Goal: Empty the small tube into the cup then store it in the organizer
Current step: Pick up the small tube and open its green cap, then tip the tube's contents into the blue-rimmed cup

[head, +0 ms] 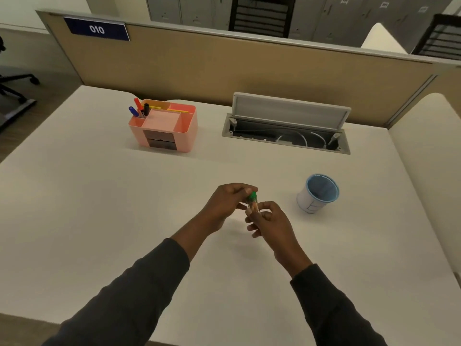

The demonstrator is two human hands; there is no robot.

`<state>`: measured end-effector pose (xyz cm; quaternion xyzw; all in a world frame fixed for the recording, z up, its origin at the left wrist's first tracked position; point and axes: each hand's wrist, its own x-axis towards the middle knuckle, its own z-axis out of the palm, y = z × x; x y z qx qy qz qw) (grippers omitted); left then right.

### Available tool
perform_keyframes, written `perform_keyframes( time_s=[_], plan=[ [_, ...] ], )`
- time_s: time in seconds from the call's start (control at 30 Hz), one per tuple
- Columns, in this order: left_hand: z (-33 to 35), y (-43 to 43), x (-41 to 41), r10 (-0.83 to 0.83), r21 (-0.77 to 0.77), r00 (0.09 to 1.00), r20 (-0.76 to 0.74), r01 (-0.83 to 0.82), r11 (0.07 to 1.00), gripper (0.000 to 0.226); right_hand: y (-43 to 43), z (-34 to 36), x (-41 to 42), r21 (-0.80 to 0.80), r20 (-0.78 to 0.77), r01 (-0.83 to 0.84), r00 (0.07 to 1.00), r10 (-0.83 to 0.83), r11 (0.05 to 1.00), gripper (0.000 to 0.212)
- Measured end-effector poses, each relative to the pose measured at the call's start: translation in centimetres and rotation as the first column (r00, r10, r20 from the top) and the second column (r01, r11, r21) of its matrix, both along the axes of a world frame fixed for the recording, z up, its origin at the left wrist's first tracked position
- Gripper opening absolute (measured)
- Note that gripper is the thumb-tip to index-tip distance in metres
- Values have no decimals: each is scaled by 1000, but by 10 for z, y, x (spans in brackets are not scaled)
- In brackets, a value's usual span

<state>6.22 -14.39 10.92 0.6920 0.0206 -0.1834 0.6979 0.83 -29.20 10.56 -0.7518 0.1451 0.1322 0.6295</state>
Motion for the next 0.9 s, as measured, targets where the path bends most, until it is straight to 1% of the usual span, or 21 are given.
perform_keyframes(
  time_s=[0.1,0.23,0.3,0.4,0.47,0.67,0.73,0.8,0.9],
  plan=[
    [11,-22,2,-32,-62,999,22,34,998,23,-17,10,-2,25,-8,32,999,-32,999,30],
    [18,-46,4,-48,-87,998,50,53,995,23,-39,20,1,131,-51,51,998,-45,990,28],
    [21,-54,6,-65,-96,996,56,70,993,23,-50,25,3,152,-43,51,998,-44,987,32],
    [25,-67,7,-71,-116,996,49,76,990,22,-64,29,3,242,-16,24,1000,-21,970,35],
    [26,-78,8,-53,-117,998,43,58,991,22,-70,31,4,228,0,8,1000,-8,974,37],
    [32,-106,14,16,-138,997,72,-6,990,20,-88,31,7,78,113,24,993,-33,997,40],
    [34,-112,16,23,-156,997,77,-11,988,17,-93,31,9,70,136,31,990,-41,997,42],
    [36,-119,20,13,-169,997,80,1,986,17,-100,32,12,114,130,40,990,-54,993,42],
    [39,-128,27,2,-195,998,67,11,981,19,-112,34,18,256,88,34,994,-59,966,40]
  ],
)
